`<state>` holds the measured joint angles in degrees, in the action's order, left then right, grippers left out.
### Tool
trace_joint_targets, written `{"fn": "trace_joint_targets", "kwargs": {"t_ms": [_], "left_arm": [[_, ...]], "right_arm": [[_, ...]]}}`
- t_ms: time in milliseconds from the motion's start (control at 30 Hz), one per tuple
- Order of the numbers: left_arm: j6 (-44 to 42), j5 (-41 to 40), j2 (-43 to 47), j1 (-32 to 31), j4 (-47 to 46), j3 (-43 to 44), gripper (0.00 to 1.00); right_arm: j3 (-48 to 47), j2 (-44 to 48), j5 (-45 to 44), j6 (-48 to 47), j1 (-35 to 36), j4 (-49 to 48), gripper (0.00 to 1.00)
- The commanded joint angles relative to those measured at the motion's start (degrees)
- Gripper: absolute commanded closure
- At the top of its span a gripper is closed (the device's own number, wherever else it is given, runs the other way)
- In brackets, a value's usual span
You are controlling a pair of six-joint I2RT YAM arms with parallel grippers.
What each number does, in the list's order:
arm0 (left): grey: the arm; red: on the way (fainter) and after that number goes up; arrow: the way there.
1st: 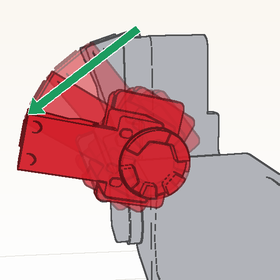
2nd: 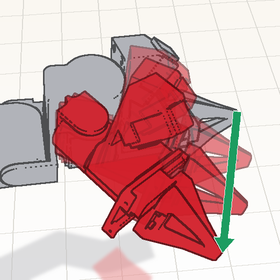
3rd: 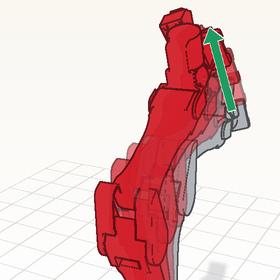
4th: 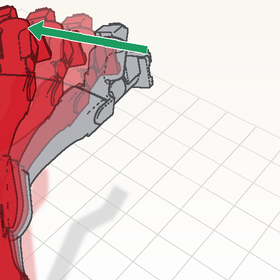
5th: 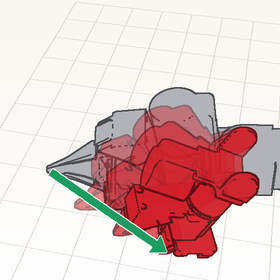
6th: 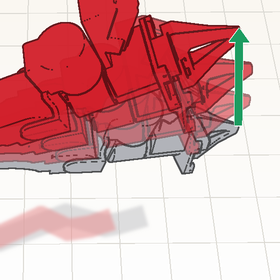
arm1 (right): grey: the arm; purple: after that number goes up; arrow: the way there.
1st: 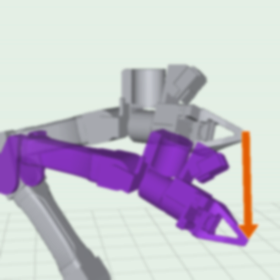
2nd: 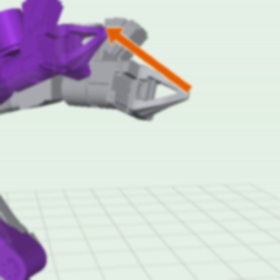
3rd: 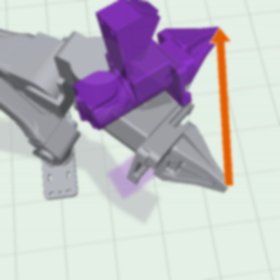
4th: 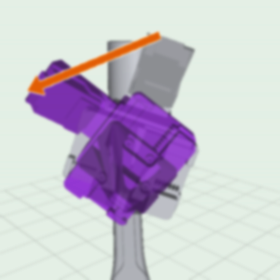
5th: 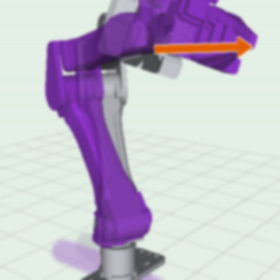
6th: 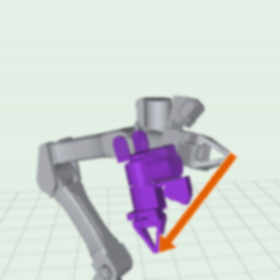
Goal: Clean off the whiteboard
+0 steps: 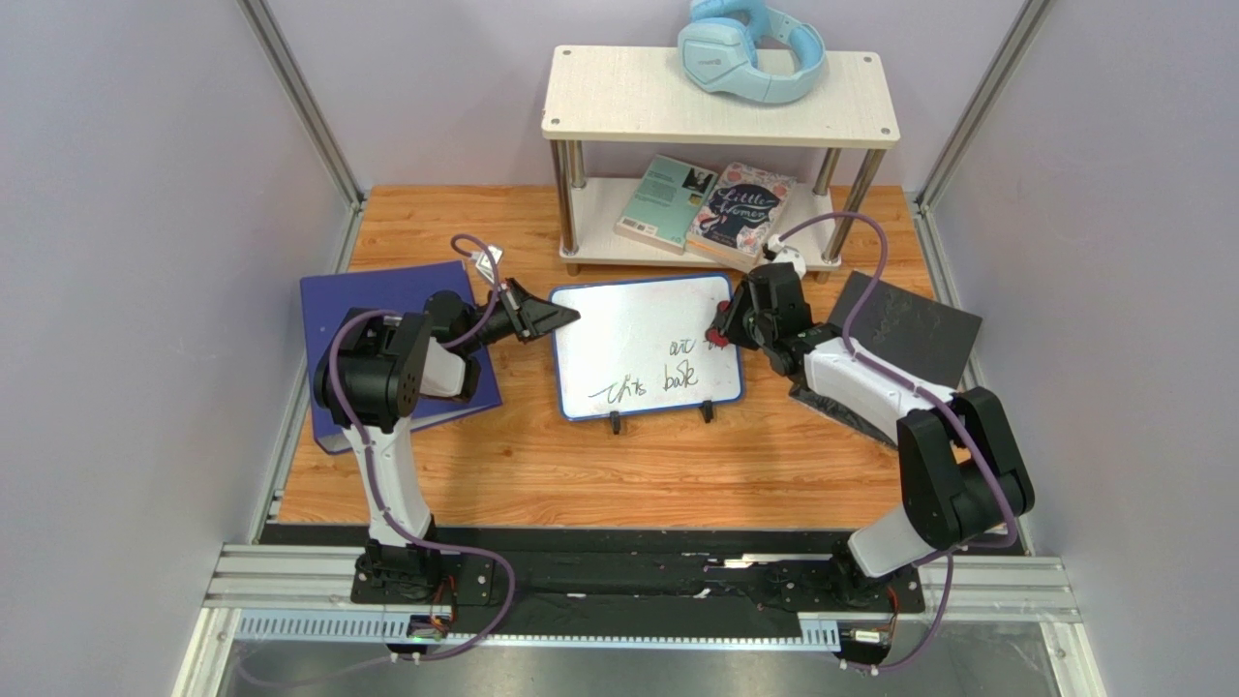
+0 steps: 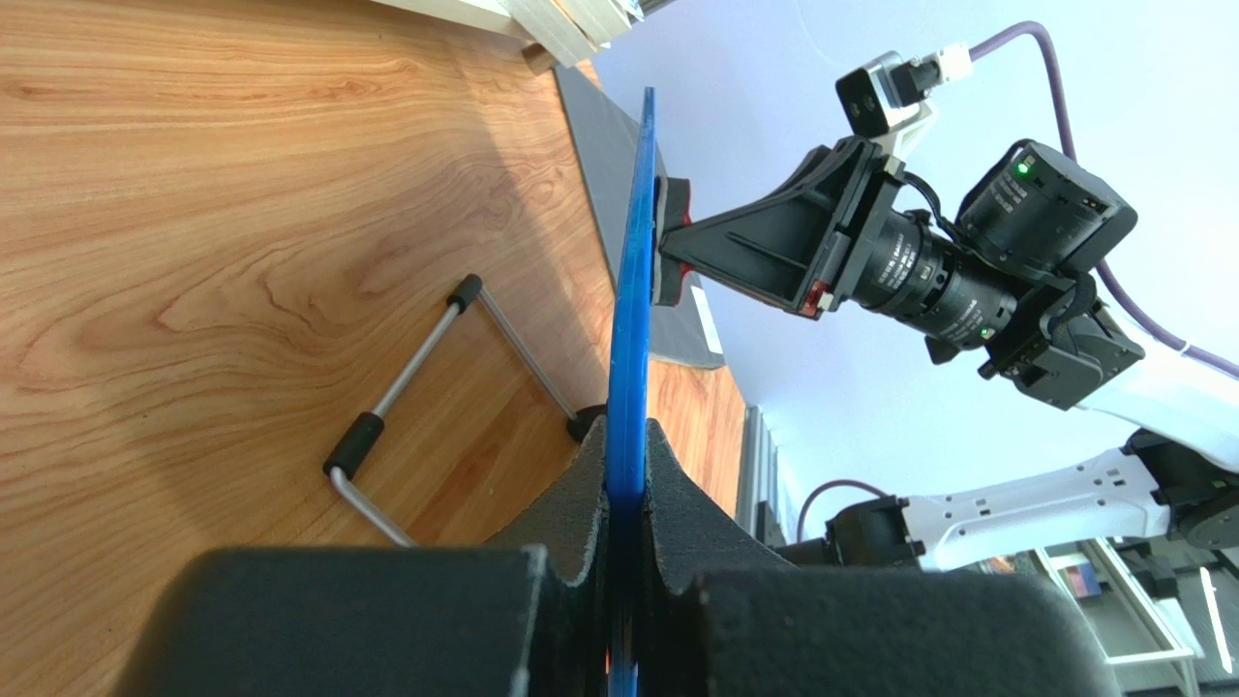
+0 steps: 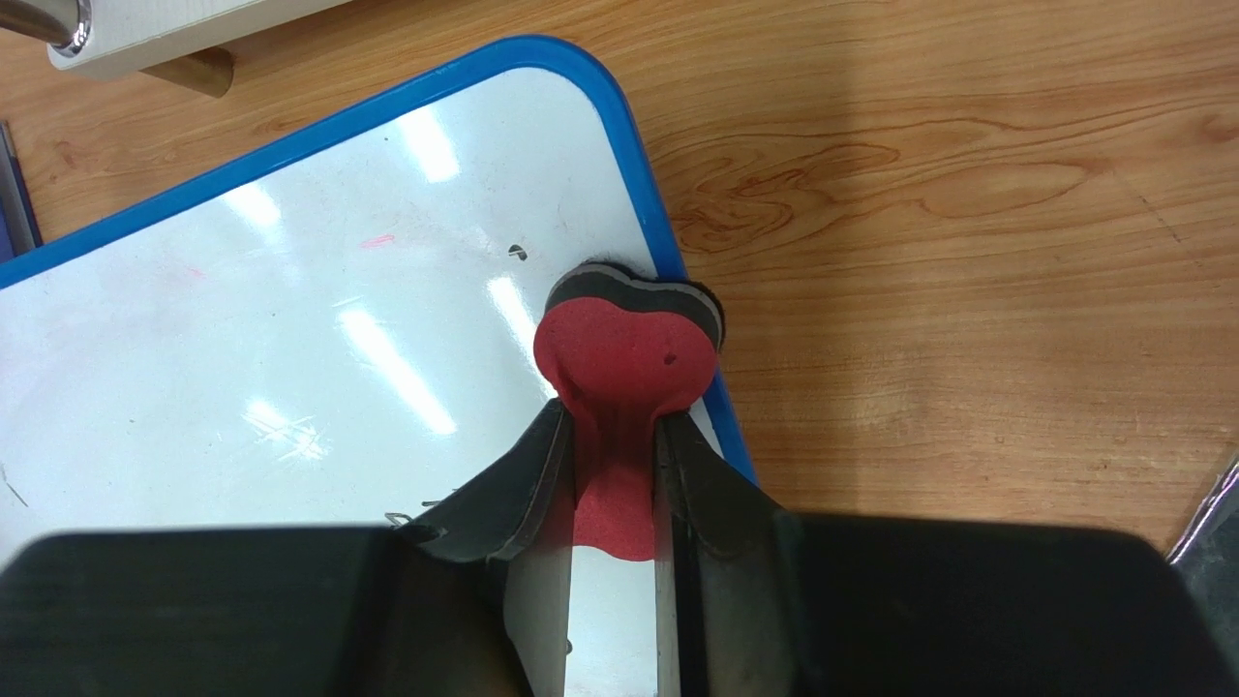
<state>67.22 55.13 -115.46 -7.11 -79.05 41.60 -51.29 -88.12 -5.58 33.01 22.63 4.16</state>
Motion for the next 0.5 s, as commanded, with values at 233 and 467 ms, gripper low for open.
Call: {"fn": "trace_joint_targets", "kwargs": {"t_ms": [233,467], "left_arm": [[-4.3,1.6,-0.1,-0.2,-8.5,-1.0,1.00],[-4.3,1.6,-0.1,-0.2,-8.5,-1.0,1.00]], "right_arm": [[7.9,-5.0,1.1,-3.0,3.8,18.3,1.00],[8.4,-4.5,2.3,-1.5,3.8,20.4,1.00]]}}
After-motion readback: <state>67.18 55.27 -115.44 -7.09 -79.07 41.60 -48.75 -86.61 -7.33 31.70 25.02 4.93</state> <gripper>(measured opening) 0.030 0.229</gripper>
